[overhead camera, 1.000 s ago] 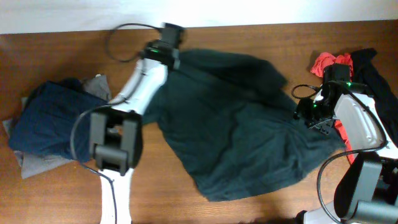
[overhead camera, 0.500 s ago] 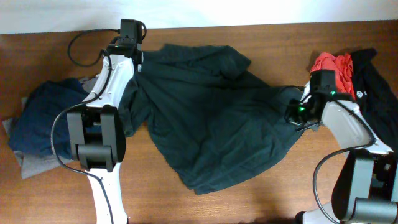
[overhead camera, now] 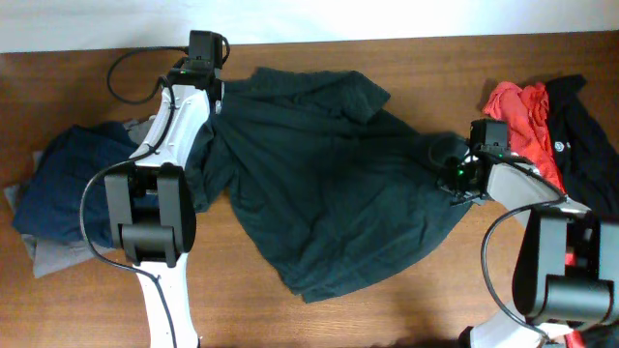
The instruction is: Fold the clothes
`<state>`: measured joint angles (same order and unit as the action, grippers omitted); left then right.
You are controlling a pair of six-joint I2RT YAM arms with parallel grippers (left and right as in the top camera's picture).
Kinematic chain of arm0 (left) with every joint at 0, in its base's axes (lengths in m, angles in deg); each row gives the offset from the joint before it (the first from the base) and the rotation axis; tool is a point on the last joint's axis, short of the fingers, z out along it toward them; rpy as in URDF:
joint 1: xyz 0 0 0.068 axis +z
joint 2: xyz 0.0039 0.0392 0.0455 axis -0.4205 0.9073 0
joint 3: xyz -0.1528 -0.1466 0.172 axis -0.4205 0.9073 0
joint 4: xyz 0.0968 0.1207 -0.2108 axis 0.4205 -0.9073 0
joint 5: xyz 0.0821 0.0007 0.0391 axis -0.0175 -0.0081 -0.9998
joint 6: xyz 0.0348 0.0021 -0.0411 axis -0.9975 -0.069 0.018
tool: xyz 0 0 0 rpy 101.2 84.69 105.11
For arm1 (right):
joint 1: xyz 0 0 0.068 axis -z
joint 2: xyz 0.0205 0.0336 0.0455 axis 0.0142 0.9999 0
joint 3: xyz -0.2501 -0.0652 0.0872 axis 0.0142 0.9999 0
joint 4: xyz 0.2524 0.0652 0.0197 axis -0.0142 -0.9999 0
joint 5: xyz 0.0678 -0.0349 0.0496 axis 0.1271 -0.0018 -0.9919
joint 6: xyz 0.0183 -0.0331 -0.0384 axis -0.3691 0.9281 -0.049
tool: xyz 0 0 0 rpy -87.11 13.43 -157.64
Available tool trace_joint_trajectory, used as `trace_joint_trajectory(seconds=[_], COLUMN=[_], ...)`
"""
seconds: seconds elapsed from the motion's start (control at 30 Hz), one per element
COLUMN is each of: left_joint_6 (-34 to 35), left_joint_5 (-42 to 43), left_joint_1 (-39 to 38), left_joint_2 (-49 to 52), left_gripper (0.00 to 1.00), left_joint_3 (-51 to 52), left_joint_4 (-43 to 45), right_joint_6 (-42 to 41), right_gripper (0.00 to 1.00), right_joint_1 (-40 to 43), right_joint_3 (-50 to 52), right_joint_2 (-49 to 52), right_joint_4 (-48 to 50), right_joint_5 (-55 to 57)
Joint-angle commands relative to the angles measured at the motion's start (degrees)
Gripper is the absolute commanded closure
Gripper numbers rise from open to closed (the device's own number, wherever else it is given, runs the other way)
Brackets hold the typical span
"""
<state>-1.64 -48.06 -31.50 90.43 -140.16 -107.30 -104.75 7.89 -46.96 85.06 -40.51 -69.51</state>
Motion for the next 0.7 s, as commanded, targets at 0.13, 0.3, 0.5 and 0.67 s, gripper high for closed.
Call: trace_joint_trajectory(seconds=[0.13, 0.3, 0.5, 0.67], left_joint_6=[0.3, 0.3, 0.3, -0.9], left_joint_5=[0.4, 0.5, 2.7, 17.7], left_joint_1=[-0.1, -1.1, -2.8, -3.2], left_joint_2=[-0.6, -0.6, -0.6, -0.6], left_gripper=[0.21, 0.08, 0.01, 0.01], left_joint_3=[-1.2, -3.3, -7.4, -9.8], left_joint_4=[-1.5, -4.0, -10.7, -22.0], right_joint_6=[-1.5, 4.4, 8.5, 8.6], right_gripper=[0.96, 0.96, 0.96, 0.61], right_joint_1=[11.1, 17.0, 18.0, 18.0], right_joint_3=[0.2, -7.2, -20.7, -32.3], right_joint_2=[8.2, 8.2, 8.5, 8.5], right_joint_4=[3.3, 6.8, 3.9, -7.1], right_joint_5=[7.1, -1.6, -2.0, -12.0])
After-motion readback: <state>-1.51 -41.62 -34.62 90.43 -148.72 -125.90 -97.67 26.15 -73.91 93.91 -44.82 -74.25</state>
